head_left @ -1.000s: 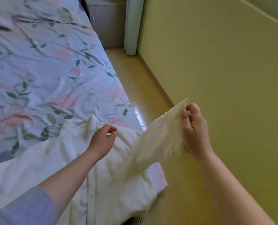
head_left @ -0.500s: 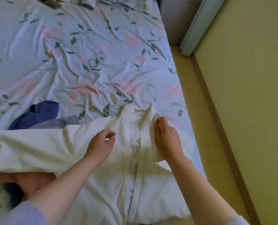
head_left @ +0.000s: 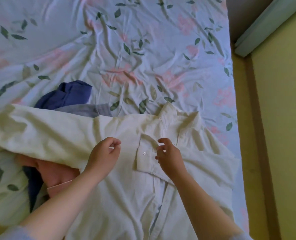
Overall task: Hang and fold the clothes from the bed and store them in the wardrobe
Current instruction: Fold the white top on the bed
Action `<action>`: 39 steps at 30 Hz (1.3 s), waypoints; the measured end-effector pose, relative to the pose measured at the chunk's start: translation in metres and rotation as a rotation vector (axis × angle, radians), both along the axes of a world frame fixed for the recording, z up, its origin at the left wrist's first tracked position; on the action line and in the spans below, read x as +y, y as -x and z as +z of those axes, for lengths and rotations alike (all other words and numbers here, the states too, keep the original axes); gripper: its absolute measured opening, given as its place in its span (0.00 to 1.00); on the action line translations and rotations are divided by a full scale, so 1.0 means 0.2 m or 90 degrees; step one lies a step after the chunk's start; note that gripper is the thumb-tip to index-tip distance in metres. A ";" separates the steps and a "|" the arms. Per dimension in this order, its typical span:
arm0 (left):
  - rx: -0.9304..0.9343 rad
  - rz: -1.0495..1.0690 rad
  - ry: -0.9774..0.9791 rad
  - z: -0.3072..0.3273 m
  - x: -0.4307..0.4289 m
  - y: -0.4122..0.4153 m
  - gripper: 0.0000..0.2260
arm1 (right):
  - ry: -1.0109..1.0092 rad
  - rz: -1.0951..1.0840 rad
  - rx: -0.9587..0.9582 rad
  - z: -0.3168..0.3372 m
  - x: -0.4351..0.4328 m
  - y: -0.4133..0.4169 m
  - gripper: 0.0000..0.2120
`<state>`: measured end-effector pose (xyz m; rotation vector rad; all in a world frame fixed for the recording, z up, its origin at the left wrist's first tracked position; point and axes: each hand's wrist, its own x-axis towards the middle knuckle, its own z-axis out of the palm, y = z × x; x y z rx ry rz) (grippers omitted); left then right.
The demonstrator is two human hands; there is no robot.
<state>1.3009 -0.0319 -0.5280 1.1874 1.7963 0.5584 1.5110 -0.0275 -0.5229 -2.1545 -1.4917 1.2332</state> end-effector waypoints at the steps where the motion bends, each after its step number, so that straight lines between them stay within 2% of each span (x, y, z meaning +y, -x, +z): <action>1: 0.005 0.015 -0.002 0.02 0.00 0.04 0.04 | 0.004 0.003 0.009 0.01 0.02 0.04 0.14; 5: 0.030 0.116 -0.004 0.07 -0.04 0.22 0.04 | 0.007 0.050 0.046 0.07 0.10 0.27 0.14; 10: 0.026 0.255 0.082 0.01 -0.10 0.53 0.05 | 0.009 0.125 0.061 0.07 0.19 0.56 0.13; 14: 0.001 0.359 0.112 -0.07 -0.13 0.74 0.16 | 0.012 0.158 0.069 0.05 0.23 0.77 0.13; 17: -0.121 0.488 0.148 -0.12 -0.13 0.89 0.24 | 0.003 0.193 0.063 0.03 0.28 0.93 0.13; 22: -0.257 0.578 0.133 -0.22 -0.13 1.08 0.11 | 0.017 0.212 0.083 -0.04 0.32 1.20 0.13; 25: -0.435 0.629 0.094 -0.24 -0.11 1.13 0.12 | 0.052 0.219 0.063 -0.11 0.31 1.30 0.16; 28: -0.505 0.638 0.071 -0.25 -0.08 1.15 0.15 | 0.077 0.240 0.027 -0.15 0.28 1.33 0.20; 32: -0.673 0.685 0.084 -0.25 0.00 1.20 0.17 | 0.076 0.269 0.007 -0.17 0.23 1.35 0.25; 35: -0.646 0.711 0.047 -0.24 0.08 1.22 0.16 | 0.076 0.266 0.016 -0.19 0.21 1.34 0.25; 37: -0.517 0.750 0.006 -0.22 0.13 1.23 0.19 | 0.093 0.208 0.060 -0.19 0.22 1.32 0.23; 39: -0.380 0.733 -0.036 -0.16 0.17 1.23 0.20 | 0.121 0.120 0.129 -0.18 0.22 1.31 0.22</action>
